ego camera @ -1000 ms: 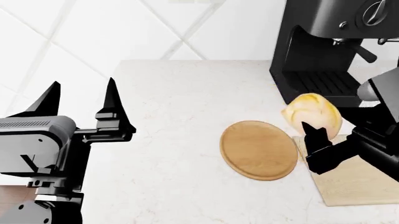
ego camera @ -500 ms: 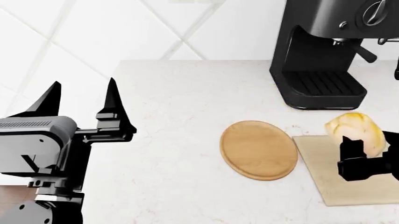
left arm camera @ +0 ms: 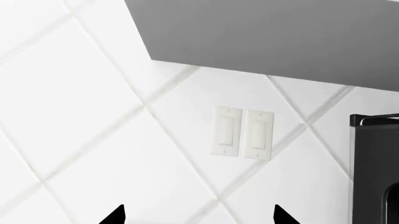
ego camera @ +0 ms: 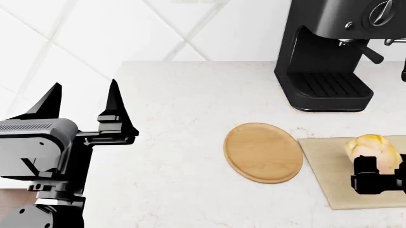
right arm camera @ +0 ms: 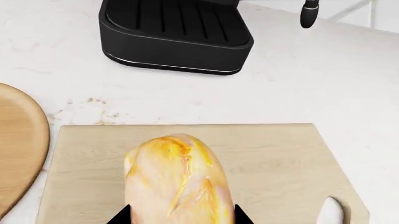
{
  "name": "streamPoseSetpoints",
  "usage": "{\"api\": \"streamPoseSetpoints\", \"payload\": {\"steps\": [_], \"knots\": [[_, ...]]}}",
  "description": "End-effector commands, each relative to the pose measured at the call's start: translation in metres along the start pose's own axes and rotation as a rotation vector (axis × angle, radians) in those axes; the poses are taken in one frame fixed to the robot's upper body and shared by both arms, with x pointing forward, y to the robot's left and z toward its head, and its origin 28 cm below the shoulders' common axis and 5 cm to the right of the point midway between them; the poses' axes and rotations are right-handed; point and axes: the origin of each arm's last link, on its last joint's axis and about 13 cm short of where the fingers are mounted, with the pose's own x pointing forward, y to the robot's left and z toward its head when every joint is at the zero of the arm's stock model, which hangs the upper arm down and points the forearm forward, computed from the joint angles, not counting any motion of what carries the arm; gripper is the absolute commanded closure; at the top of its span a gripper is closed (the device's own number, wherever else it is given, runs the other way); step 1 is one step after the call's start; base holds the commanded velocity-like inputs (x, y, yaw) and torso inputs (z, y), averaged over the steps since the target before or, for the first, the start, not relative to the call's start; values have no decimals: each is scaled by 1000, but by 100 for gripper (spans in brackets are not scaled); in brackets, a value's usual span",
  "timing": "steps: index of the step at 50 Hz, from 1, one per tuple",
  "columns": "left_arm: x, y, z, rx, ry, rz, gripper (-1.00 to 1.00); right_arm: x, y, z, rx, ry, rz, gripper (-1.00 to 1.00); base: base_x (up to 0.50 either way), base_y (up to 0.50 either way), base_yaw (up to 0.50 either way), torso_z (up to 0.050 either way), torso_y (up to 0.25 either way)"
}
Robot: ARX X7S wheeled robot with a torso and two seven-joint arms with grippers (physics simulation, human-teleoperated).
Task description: Pick the chicken breast from the plate and place it on the cutting board. Then pick the condiment bottle from the cabinet and place it next to the cutting board.
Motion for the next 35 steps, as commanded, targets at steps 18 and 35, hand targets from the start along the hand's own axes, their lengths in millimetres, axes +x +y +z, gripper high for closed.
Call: {"api": "streamPoseSetpoints", "payload": {"steps": [18, 35], "knots": [[1, 0, -1, 0, 2, 1, -100, 16, 5, 8, -21, -33, -18, -100, 0, 0, 0, 0, 0], [0, 1, 0, -1, -1, 3, -100, 15, 4, 5, -19, -31, -9, -100, 0, 0, 0, 0, 0]]}}
